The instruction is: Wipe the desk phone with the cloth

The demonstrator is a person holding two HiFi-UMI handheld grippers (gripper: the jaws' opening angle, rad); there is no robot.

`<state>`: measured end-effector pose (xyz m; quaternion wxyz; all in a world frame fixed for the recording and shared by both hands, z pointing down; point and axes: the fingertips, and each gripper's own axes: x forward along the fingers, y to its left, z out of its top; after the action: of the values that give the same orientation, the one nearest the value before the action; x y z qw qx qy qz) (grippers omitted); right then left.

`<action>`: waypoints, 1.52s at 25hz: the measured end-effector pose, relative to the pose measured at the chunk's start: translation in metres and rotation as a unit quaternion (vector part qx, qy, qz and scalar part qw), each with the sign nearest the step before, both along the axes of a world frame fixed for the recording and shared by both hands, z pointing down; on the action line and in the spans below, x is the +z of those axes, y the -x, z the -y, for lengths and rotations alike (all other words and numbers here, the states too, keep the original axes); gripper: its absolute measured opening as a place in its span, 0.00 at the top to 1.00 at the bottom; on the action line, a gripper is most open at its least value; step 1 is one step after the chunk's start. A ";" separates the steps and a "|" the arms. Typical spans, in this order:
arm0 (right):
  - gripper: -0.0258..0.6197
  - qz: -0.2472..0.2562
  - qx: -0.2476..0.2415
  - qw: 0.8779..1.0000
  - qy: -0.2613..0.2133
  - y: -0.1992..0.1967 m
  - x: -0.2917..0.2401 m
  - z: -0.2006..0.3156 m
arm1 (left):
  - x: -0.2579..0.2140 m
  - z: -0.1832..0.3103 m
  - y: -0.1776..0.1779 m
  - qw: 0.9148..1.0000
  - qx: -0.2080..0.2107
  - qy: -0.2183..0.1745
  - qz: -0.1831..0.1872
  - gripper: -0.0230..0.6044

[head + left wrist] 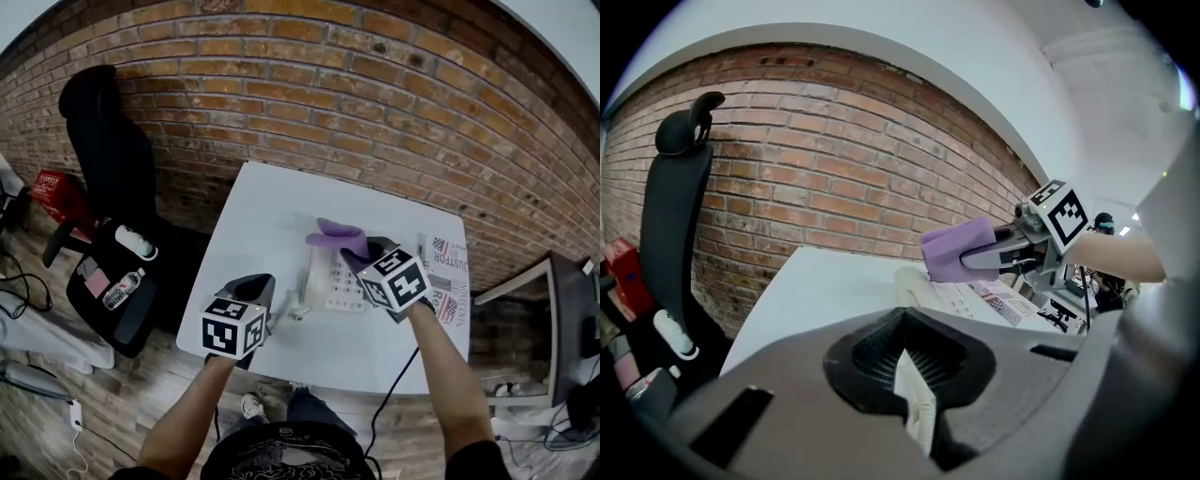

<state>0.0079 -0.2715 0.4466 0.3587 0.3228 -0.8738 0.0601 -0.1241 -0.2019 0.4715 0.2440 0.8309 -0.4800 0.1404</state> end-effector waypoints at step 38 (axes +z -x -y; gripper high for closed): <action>0.89 0.056 -0.216 0.950 0.220 0.055 0.083 0.127 | 0.046 0.056 0.011 0.989 -0.134 0.059 0.028 0.96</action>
<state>-0.0468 -0.3990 0.5293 0.3759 0.0354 -0.9064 0.1895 -0.1346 -0.2576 0.5174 0.2957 0.7387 -0.5847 0.1581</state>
